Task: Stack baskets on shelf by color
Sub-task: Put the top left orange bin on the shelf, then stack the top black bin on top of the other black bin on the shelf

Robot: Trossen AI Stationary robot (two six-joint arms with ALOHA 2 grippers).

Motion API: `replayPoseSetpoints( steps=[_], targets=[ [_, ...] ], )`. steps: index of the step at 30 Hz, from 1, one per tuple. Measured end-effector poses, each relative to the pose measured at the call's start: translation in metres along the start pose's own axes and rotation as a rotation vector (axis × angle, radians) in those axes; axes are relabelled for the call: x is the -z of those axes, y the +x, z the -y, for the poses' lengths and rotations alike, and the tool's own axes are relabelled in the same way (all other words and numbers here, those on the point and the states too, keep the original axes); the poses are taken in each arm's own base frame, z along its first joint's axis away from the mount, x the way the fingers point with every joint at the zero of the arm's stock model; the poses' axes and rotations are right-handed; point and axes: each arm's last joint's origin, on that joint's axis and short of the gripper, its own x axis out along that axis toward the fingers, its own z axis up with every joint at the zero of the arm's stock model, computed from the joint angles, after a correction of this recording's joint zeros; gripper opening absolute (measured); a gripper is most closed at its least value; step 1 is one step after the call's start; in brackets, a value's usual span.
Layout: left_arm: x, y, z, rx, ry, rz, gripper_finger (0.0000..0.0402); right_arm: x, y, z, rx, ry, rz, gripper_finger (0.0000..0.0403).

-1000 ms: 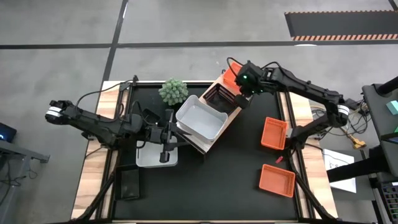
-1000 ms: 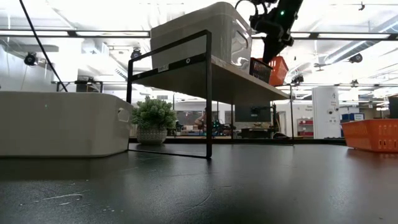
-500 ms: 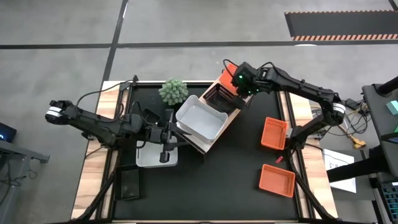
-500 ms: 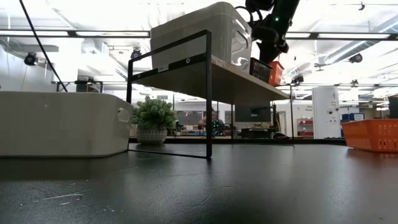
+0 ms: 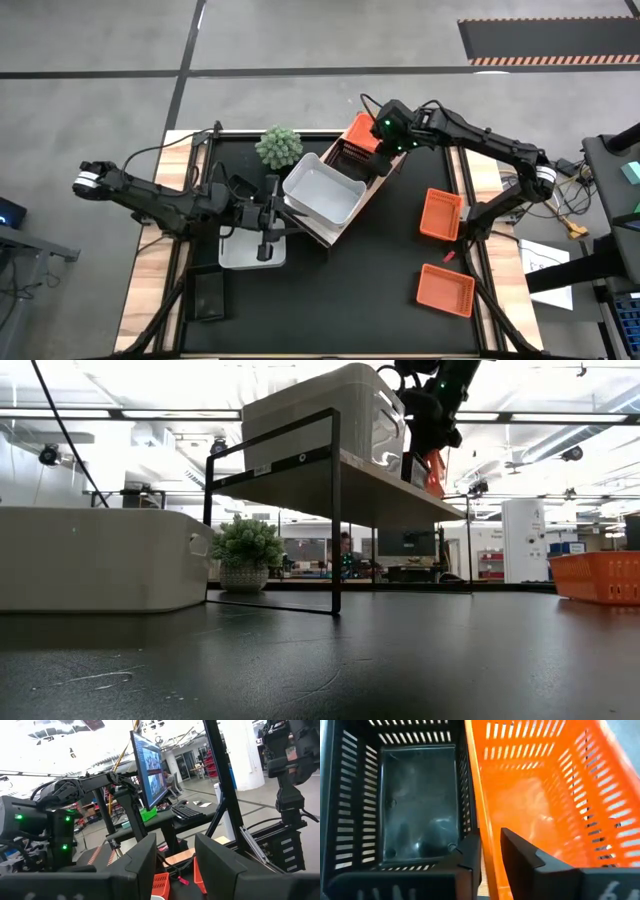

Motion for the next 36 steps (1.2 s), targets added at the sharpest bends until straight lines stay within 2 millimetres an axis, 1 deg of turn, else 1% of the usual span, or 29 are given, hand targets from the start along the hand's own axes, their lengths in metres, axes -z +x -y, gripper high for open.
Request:
replayPoseSetpoints(
  steps=[2,6,11,15,21,24,26,28,31,34,36],
  targets=[
    [0.0,0.0,0.0,0.0,0.0,0.0,0.0121,-0.001,-0.001,0.0,0.0,0.0,0.002,0.0081],
    [0.0,0.0,0.0,0.0,0.0,0.0,0.0121,-0.006,-0.011,0.0,-0.001,-0.007,0.029,0.0102],
    [0.0,0.0,0.0,0.0,0.0,-0.001,0.0121,-0.016,-0.026,0.001,0.003,-0.047,0.09,0.0108],
    [0.0,0.0,0.0,-0.001,0.0,0.0,0.0121,-0.02,-0.031,0.002,0.008,-0.086,0.115,0.0083],
    [0.0,0.0,0.0,-0.001,0.0,0.0,0.0121,-0.022,-0.016,0.007,0.027,-0.12,0.065,0.0019],
    [0.0,0.0,0.0,0.0,0.0,-0.001,0.0121,-0.022,-0.01,0.007,0.029,-0.138,0.047,0.001],
    [0.0,0.0,0.0,0.0,0.0,-0.001,0.0121,-0.022,-0.012,0.006,0.026,-0.148,0.053,0.0009],
    [0.0,0.0,0.0,0.0,0.0,-0.001,0.0121,-0.02,-0.02,0.001,0.016,-0.161,0.074,0.0009],
    [0.001,0.0,0.0,0.0,0.0,-0.003,0.0121,-0.015,-0.039,-0.012,-0.017,-0.197,0.126,0.0009],
    [0.0,0.0,0.0,0.0,0.0,-0.001,0.0121,-0.006,-0.06,-0.031,-0.067,-0.228,0.18,0.0009],
    [0.0,0.0,0.0,0.0,-0.002,-0.001,0.0121,0.004,-0.071,-0.047,-0.112,-0.265,0.205,0.0009]
  ],
)
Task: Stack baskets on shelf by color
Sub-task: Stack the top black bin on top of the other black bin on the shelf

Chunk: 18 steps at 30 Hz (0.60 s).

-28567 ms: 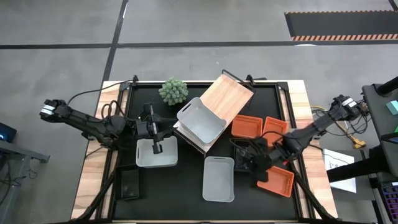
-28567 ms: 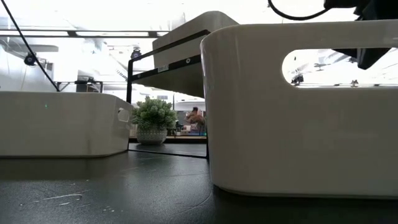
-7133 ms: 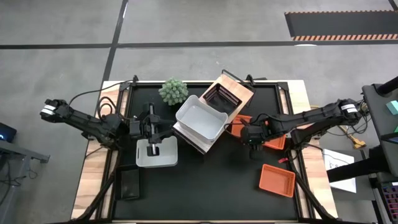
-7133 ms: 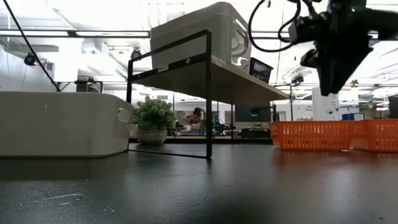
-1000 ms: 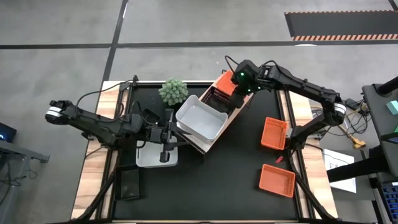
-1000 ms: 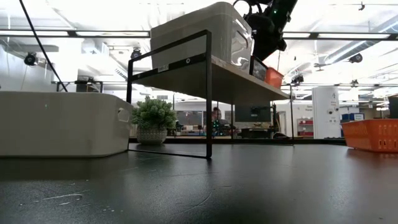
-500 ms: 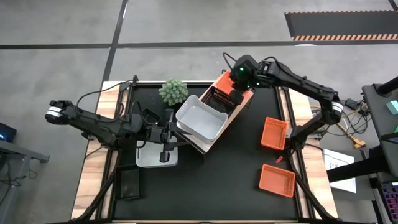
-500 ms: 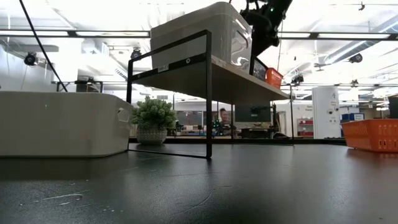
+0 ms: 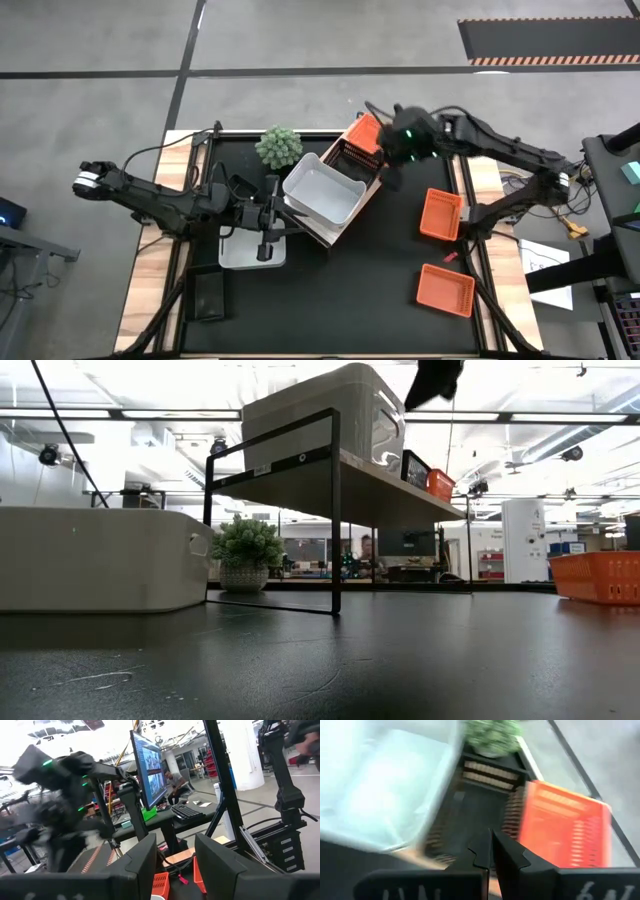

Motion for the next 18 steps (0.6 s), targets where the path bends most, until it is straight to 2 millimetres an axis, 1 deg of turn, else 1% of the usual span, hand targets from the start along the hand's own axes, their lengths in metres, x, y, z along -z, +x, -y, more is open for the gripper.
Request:
replayPoseSetpoints(
  steps=[4,7,9,12,14,16,18],
  targets=[
    [0.0,0.0,0.0,0.0,-0.025,0.0,0.0121,0.012,-0.017,-0.038,-0.058,-0.064,0.045,0.0008],
    [-0.001,0.0,-0.001,-0.014,-0.098,-0.001,0.0121,0.027,-0.029,-0.064,-0.017,-0.115,0.078,0.0008],
    [-0.001,-0.001,-0.002,-0.068,-0.16,-0.015,0.0121,0.037,-0.037,-0.079,0.008,-0.146,0.101,0.0008],
    [-0.003,-0.004,-0.003,-0.13,-0.241,-0.048,0.0121,0.055,-0.048,-0.098,-0.023,-0.189,0.139,0.0008],
    [-0.011,-0.008,-0.005,-0.174,-0.294,-0.076,0.0121,0.064,-0.053,-0.108,-0.075,-0.209,0.175,0.0008],
    [-0.027,-0.016,-0.013,-0.242,-0.348,-0.12,0.0121,0.074,-0.054,-0.118,-0.121,-0.234,0.206,0.0008],
    [-0.043,-0.028,-0.023,-0.339,-0.41,-0.204,0.0121,0.084,-0.053,-0.125,-0.16,-0.259,0.229,0.0008]
  ],
)
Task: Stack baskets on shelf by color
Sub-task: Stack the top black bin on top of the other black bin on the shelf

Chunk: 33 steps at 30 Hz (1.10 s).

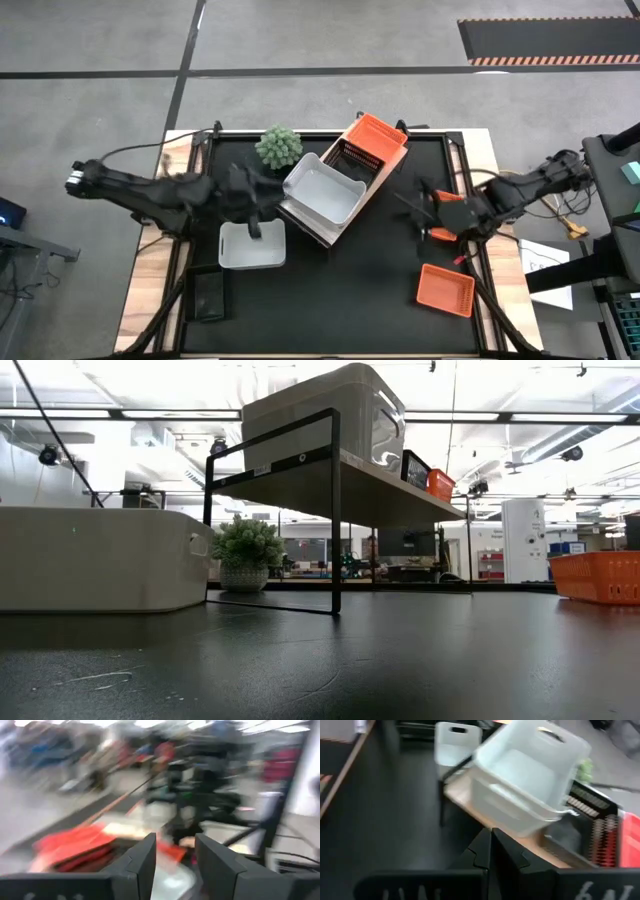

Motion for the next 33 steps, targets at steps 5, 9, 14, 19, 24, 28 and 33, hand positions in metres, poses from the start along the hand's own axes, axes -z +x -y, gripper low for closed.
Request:
replayPoseSetpoints(
  steps=[5,9,14,19,24,28,33],
  targets=[
    [0.001,-0.023,-0.018,-0.325,-0.139,-0.283,0.0121,0.023,0.004,-0.016,-0.06,-0.066,0.008,0.0008],
    [0.014,-0.04,-0.027,-0.465,-0.245,-0.493,0.0121,0.04,0.009,-0.024,-0.088,-0.085,0.009,0.0008],
    [0.038,-0.051,-0.038,-0.661,-0.394,-0.756,0.0121,0.058,0.019,-0.031,-0.104,-0.083,0.015,0.0008],
    [0.071,-0.043,-0.049,-0.867,-0.486,-1.012,0.0121,0.07,0.031,-0.036,-0.106,-0.086,0.021,0.0008],
    [0.099,-0.032,-0.059,-0.919,-0.417,-1.171,0.0121,0.076,0.036,-0.038,-0.106,-0.091,0.016,0.0008],
    [0.114,-0.022,-0.063,-0.918,-0.367,-1.23,0.0121,0.075,0.035,-0.038,-0.107,-0.09,0.018,0.0008],
    [0.123,-0.013,-0.066,-0.893,-0.336,-1.273,0.0121,0.075,0.036,-0.038,-0.107,-0.092,0.017,0.0009]
  ],
)
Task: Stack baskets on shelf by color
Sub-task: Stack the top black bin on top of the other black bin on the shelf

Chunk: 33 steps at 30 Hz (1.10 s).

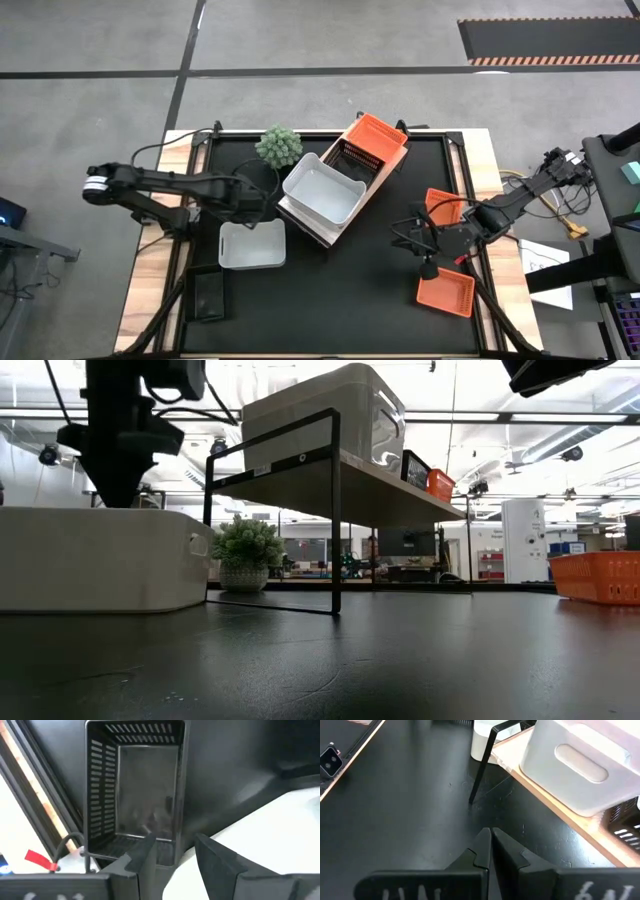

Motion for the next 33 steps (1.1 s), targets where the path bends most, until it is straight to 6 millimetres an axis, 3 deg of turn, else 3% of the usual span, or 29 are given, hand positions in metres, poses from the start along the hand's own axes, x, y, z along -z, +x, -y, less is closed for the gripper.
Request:
replayPoseSetpoints(
  steps=[25,33],
  targets=[
    [0.015,0.05,-0.017,0.128,-0.027,-0.052,0.0121,0.001,0.001,0.0,-0.002,-0.012,-0.006,0.0009],
    [0.016,0.055,-0.017,0.13,-0.03,-0.046,0.0121,0.001,0.001,0.0,-0.002,-0.011,-0.005,0.0009]
  ],
)
